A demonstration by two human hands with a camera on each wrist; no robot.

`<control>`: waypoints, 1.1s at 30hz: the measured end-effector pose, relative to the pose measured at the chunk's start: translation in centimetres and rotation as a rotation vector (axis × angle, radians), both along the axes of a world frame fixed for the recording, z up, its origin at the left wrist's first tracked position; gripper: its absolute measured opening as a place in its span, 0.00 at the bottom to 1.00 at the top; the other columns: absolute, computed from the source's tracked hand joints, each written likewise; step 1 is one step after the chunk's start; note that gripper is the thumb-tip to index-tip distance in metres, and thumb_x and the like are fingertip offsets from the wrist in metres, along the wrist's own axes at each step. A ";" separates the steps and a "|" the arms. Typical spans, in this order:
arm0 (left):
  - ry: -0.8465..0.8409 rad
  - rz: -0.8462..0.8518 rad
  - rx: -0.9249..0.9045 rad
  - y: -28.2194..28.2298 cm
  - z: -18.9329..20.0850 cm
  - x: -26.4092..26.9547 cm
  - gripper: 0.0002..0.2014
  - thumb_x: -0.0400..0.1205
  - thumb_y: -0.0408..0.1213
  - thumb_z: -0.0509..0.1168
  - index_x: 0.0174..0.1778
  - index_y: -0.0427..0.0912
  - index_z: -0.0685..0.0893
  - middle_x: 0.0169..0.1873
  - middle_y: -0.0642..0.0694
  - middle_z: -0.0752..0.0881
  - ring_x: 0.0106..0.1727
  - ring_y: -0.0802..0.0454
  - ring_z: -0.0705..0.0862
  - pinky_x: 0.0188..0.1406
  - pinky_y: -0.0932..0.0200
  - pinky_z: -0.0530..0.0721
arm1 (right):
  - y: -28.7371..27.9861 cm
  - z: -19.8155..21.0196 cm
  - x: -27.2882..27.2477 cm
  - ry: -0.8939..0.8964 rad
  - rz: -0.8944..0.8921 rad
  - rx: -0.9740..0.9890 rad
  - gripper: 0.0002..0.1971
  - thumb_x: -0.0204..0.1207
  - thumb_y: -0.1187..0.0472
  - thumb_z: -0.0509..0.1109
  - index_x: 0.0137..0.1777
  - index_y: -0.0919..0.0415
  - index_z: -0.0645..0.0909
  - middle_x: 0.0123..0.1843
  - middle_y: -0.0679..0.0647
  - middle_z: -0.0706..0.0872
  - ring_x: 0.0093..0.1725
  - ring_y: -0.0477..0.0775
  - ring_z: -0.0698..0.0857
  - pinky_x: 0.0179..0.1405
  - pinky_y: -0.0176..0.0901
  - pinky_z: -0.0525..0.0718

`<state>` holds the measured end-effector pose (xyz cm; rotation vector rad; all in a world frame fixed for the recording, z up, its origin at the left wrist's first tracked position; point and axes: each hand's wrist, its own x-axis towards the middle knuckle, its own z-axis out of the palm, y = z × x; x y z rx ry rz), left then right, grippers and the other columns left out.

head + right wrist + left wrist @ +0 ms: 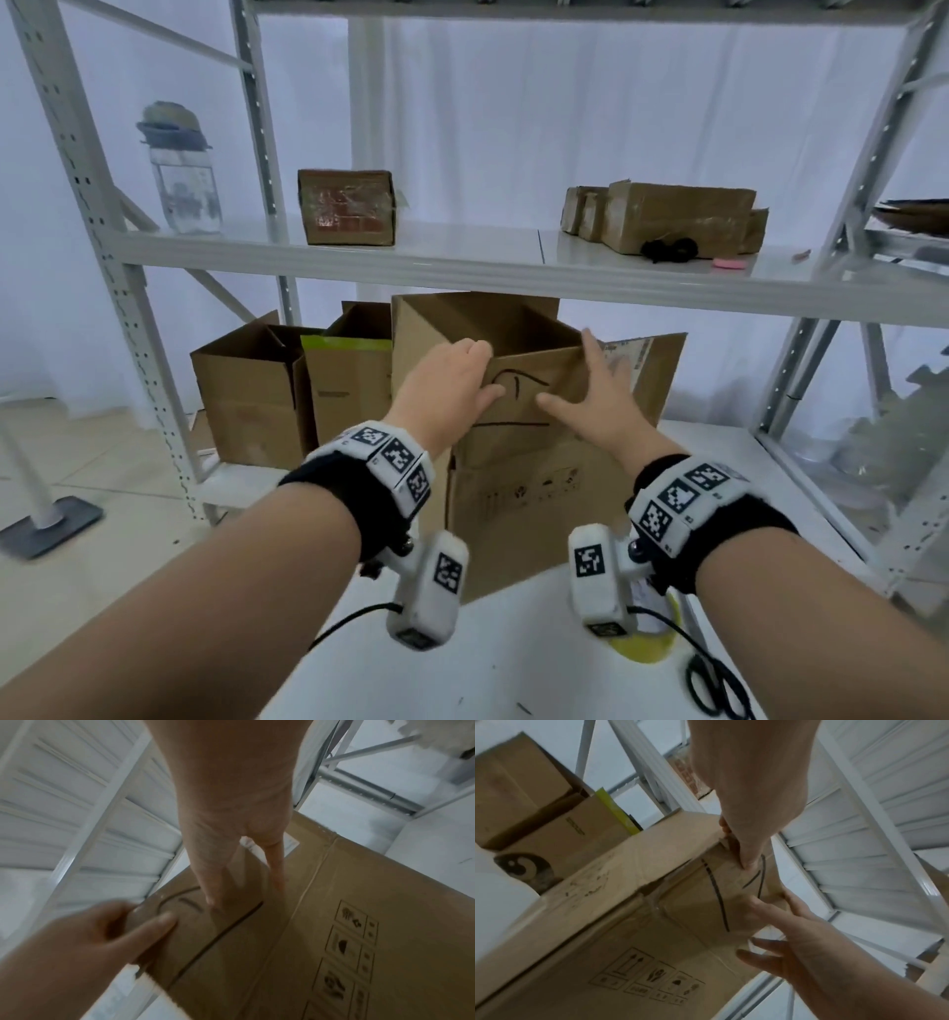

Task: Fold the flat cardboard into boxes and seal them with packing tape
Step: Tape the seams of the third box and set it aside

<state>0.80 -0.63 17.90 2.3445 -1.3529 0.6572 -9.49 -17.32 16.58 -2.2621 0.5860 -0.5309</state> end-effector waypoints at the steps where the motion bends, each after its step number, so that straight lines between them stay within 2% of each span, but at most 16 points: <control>1: 0.021 -0.033 -0.008 -0.9 0.1 -0.4 0.10 0.85 0.45 0.62 0.52 0.42 0.76 0.43 0.51 0.77 0.43 0.53 0.75 0.41 0.62 0.70 | 0.3 -0.3 0.0 0.003 0.048 -0.006 0.51 0.75 0.50 0.76 0.85 0.39 0.41 0.84 0.61 0.26 0.86 0.64 0.47 0.80 0.52 0.57; 4: 0.131 -0.177 0.030 -2.0 0.9 -1.3 0.11 0.85 0.42 0.56 0.55 0.42 0.80 0.44 0.51 0.80 0.42 0.53 0.78 0.40 0.62 0.74 | 1.0 -0.6 -0.1 0.018 0.099 -0.112 0.50 0.69 0.46 0.80 0.83 0.37 0.49 0.81 0.56 0.20 0.85 0.67 0.49 0.80 0.50 0.59; 7: 0.292 -0.300 0.057 -1.7 1.8 -1.4 0.16 0.82 0.39 0.51 0.59 0.42 0.80 0.48 0.49 0.81 0.46 0.53 0.79 0.46 0.60 0.77 | 1.8 -0.6 -0.1 -0.026 0.093 -0.182 0.40 0.62 0.36 0.79 0.70 0.42 0.63 0.84 0.56 0.27 0.85 0.63 0.41 0.80 0.53 0.59; 9: 0.274 -0.255 0.074 -1.5 2.4 -0.6 0.17 0.85 0.32 0.53 0.66 0.43 0.78 0.57 0.49 0.78 0.53 0.54 0.78 0.55 0.60 0.77 | 2.0 -0.7 0.1 -0.041 0.039 -0.193 0.36 0.60 0.31 0.77 0.59 0.46 0.63 0.85 0.56 0.35 0.85 0.59 0.39 0.79 0.56 0.63; 12: 0.275 -0.065 0.139 -1.2 2.8 1.9 0.21 0.84 0.31 0.56 0.75 0.45 0.73 0.72 0.47 0.70 0.57 0.51 0.80 0.58 0.59 0.79 | 1.4 -0.7 0.3 -0.075 -0.070 -0.184 0.36 0.59 0.30 0.77 0.53 0.49 0.62 0.83 0.55 0.46 0.83 0.60 0.52 0.74 0.57 0.73; 14: 0.305 0.024 0.234 -0.8 2.5 4.0 0.25 0.84 0.33 0.59 0.78 0.47 0.68 0.76 0.46 0.65 0.53 0.50 0.81 0.54 0.58 0.82 | 0.5 -0.6 0.0 -0.143 -0.100 -0.187 0.32 0.63 0.36 0.79 0.52 0.51 0.63 0.81 0.56 0.51 0.81 0.58 0.59 0.68 0.46 0.73; 17: 0.191 0.087 0.273 -0.9 1.6 6.7 0.35 0.82 0.39 0.66 0.83 0.50 0.55 0.81 0.44 0.55 0.55 0.44 0.83 0.51 0.54 0.84 | -1.8 -0.2 -0.9 -0.202 -0.103 -0.160 0.21 0.73 0.54 0.77 0.52 0.56 0.67 0.79 0.56 0.57 0.81 0.54 0.58 0.65 0.36 0.65; 18: 0.152 0.094 0.269 -1.3 1.5 7.2 0.40 0.82 0.40 0.68 0.84 0.51 0.51 0.83 0.46 0.50 0.57 0.43 0.83 0.51 0.53 0.85 | -2.8 -0.1 -1.1 -0.217 -0.116 -0.168 0.18 0.74 0.59 0.76 0.52 0.57 0.68 0.75 0.57 0.63 0.77 0.56 0.65 0.64 0.34 0.67; 20: 0.151 0.107 0.308 -2.8 1.5 7.7 0.46 0.80 0.41 0.70 0.85 0.55 0.43 0.84 0.50 0.40 0.58 0.44 0.84 0.47 0.52 0.86 | -4.7 -0.1 -1.5 -0.209 -0.157 -0.215 0.13 0.76 0.65 0.72 0.53 0.58 0.70 0.62 0.57 0.73 0.59 0.56 0.75 0.55 0.39 0.76; 22: 0.212 0.124 0.363 -4.6 1.8 7.9 0.50 0.78 0.42 0.73 0.84 0.57 0.41 0.84 0.52 0.37 0.65 0.43 0.81 0.52 0.52 0.85 | -5.7 -0.1 -1.7 -0.157 -0.206 -0.208 0.15 0.78 0.69 0.66 0.62 0.58 0.71 0.59 0.59 0.78 0.51 0.55 0.78 0.47 0.45 0.78; 23: 0.222 0.126 0.392 -5.4 2.0 8.0 0.50 0.78 0.42 0.73 0.85 0.56 0.42 0.85 0.50 0.40 0.70 0.42 0.78 0.58 0.51 0.84 | -5.8 -0.1 -1.7 -0.143 -0.223 -0.184 0.19 0.79 0.71 0.62 0.68 0.58 0.70 0.57 0.60 0.80 0.49 0.57 0.80 0.44 0.48 0.79; 25: 0.205 0.128 0.466 -7.1 2.3 8.3 0.44 0.78 0.44 0.73 0.84 0.50 0.52 0.83 0.44 0.58 0.73 0.42 0.75 0.66 0.48 0.79 | -5.8 -0.2 -1.4 -0.118 -0.190 -0.111 0.24 0.80 0.69 0.59 0.75 0.53 0.65 0.47 0.62 0.84 0.42 0.62 0.84 0.41 0.57 0.86; 27: 0.178 0.125 0.501 -7.7 2.6 8.4 0.36 0.78 0.45 0.73 0.79 0.46 0.63 0.72 0.42 0.73 0.68 0.42 0.77 0.64 0.47 0.79 | -5.8 -0.2 -1.1 -0.089 -0.126 -0.056 0.26 0.79 0.65 0.61 0.76 0.47 0.64 0.44 0.62 0.85 0.41 0.62 0.86 0.42 0.62 0.89; 29: 0.181 0.113 0.450 -8.0 2.8 8.8 0.31 0.76 0.44 0.74 0.73 0.44 0.69 0.63 0.43 0.76 0.63 0.42 0.79 0.59 0.49 0.80 | -6.5 0.0 -0.6 -0.069 -0.109 -0.064 0.26 0.79 0.64 0.64 0.75 0.48 0.64 0.47 0.62 0.85 0.45 0.62 0.86 0.44 0.63 0.89; 31: 0.173 0.092 0.332 -7.9 2.9 9.0 0.24 0.77 0.42 0.73 0.66 0.43 0.72 0.57 0.43 0.75 0.56 0.42 0.80 0.53 0.50 0.80 | -7.4 0.4 0.4 -0.073 -0.121 -0.102 0.24 0.79 0.68 0.65 0.73 0.52 0.65 0.48 0.61 0.83 0.45 0.61 0.84 0.44 0.61 0.88; 33: 0.151 0.066 0.173 -8.0 2.0 8.9 0.13 0.80 0.37 0.68 0.57 0.43 0.74 0.52 0.44 0.74 0.49 0.43 0.81 0.49 0.49 0.81 | -7.9 0.2 1.6 -0.122 -0.177 -0.179 0.20 0.77 0.76 0.60 0.65 0.57 0.69 0.42 0.56 0.79 0.40 0.55 0.80 0.36 0.51 0.85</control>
